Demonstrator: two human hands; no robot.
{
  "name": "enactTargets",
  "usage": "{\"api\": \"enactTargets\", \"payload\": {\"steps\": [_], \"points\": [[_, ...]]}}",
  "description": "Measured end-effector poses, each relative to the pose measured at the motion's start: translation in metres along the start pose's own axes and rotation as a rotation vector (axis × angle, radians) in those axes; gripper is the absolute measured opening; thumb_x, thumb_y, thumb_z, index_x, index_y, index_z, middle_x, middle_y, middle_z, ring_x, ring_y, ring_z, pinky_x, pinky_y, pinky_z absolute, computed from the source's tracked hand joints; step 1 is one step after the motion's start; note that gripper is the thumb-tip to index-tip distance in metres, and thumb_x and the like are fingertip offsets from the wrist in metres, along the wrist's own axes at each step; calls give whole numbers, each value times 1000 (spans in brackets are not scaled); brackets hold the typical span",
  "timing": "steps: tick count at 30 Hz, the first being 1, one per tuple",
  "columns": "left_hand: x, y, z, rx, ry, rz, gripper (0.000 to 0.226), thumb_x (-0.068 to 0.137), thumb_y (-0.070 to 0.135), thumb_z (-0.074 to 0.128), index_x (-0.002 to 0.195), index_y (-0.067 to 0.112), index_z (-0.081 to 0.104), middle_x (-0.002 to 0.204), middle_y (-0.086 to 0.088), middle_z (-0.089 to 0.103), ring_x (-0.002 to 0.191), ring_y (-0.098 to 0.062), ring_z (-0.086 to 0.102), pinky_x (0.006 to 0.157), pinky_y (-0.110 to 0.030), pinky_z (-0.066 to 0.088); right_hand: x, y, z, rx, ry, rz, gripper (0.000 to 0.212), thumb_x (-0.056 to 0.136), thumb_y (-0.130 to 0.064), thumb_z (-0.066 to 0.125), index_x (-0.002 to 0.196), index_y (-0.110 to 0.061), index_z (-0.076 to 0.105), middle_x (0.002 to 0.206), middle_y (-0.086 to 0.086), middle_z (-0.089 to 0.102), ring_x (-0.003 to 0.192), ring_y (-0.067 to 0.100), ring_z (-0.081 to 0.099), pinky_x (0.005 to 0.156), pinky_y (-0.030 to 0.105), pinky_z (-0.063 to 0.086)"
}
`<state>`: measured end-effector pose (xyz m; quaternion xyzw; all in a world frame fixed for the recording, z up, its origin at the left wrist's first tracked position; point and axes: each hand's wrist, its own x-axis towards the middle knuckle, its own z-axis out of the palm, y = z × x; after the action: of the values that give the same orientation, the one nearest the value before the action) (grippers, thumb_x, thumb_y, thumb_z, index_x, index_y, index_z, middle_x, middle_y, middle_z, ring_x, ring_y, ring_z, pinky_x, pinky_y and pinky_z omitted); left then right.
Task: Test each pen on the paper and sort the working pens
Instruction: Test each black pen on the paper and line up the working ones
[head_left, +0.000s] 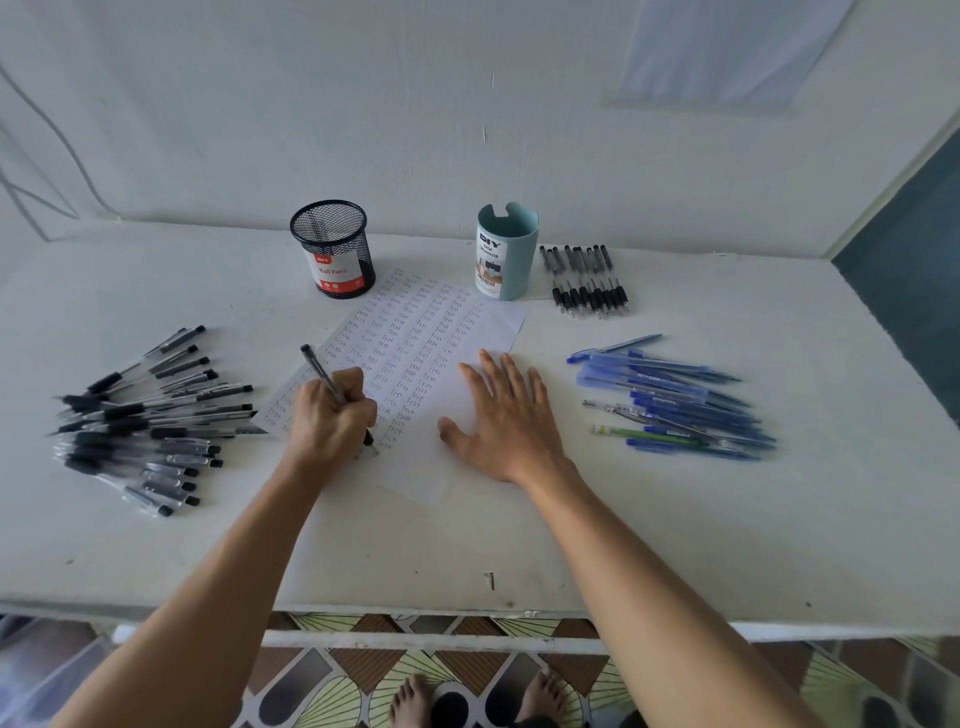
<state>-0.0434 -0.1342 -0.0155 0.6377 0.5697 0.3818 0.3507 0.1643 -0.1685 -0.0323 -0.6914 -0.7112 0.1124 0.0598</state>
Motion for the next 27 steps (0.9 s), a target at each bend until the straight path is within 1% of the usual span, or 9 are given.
{"api": "enactTargets", "payload": {"steps": [2, 6, 9, 13, 15, 18, 22, 25, 27], "points": [[-1, 0, 1, 8, -9, 8, 26, 54, 8, 52, 54, 17, 27, 46, 11, 27, 48, -10, 27, 49, -27, 22, 0, 0, -1, 3, 0, 1, 80, 93, -65, 36, 158, -26, 11, 167, 0, -5, 153, 20, -10, 122, 48, -9], [-1, -2, 2, 16, -3, 29, 26, 54, 8, 52, 53, 15, 28, 46, 8, 28, 50, -17, 30, 50, -29, 23, 0, 0, -2, 7, -3, 1, 80, 93, -64, 36, 158, -26, 11, 167, 0, -5, 153, 21, -11, 122, 48, -9], [0, -2, 2, 30, -14, 30, 23, 53, 9, 52, 54, 14, 30, 46, 11, 27, 48, -14, 29, 49, -28, 23, 0, -1, -2, 6, -10, 3, 80, 93, -64, 36, 158, -26, 10, 167, 0, -6, 153, 20, -12, 122, 48, -9], [0, -4, 3, 14, 1, 37, 24, 54, 8, 53, 58, 11, 29, 50, 2, 28, 52, -17, 29, 51, -31, 23, -1, -1, -3, 7, -5, 0, 80, 93, -64, 36, 158, -26, 10, 167, 0, -5, 153, 21, -11, 122, 48, -8], [0, -4, 3, 24, -4, 50, 24, 54, 9, 53, 59, 10, 29, 51, 1, 29, 53, -17, 29, 52, -32, 24, -1, 0, -3, 8, -3, 0, 80, 93, -64, 37, 158, -26, 10, 167, 0, -5, 153, 21, -11, 122, 48, -8], [-1, -2, 3, 33, -12, 48, 26, 53, 10, 52, 52, 15, 27, 48, 7, 28, 50, -14, 28, 51, -31, 23, -1, -1, -3, 9, -5, 2, 80, 93, -64, 37, 158, -26, 10, 167, 0, -5, 153, 20, -11, 122, 48, -9], [-1, -3, 4, 18, -6, 28, 24, 54, 10, 53, 55, 11, 29, 50, 1, 29, 52, -17, 30, 51, -32, 24, 0, 0, -2, 10, -1, -1, 80, 93, -64, 37, 158, -26, 10, 167, 0, -5, 153, 20, -11, 122, 48, -9], [-1, 0, 4, 22, 1, 34, 24, 53, 10, 51, 53, 17, 28, 51, 0, 29, 50, -14, 28, 50, -29, 22, 0, 1, -1, 13, 2, -5, 80, 93, -64, 37, 158, -26, 10, 167, 0, -5, 153, 21, -11, 122, 48, -9], [1, 1, 3, -22, 22, -13, 25, 52, 9, 53, 52, 17, 30, 50, 1, 30, 50, -15, 29, 49, -28, 23, 1, 1, 0, 12, 9, -9, 80, 93, -65, 37, 158, -26, 11, 167, 0, -4, 153, 21, -10, 122, 48, -8]]}}
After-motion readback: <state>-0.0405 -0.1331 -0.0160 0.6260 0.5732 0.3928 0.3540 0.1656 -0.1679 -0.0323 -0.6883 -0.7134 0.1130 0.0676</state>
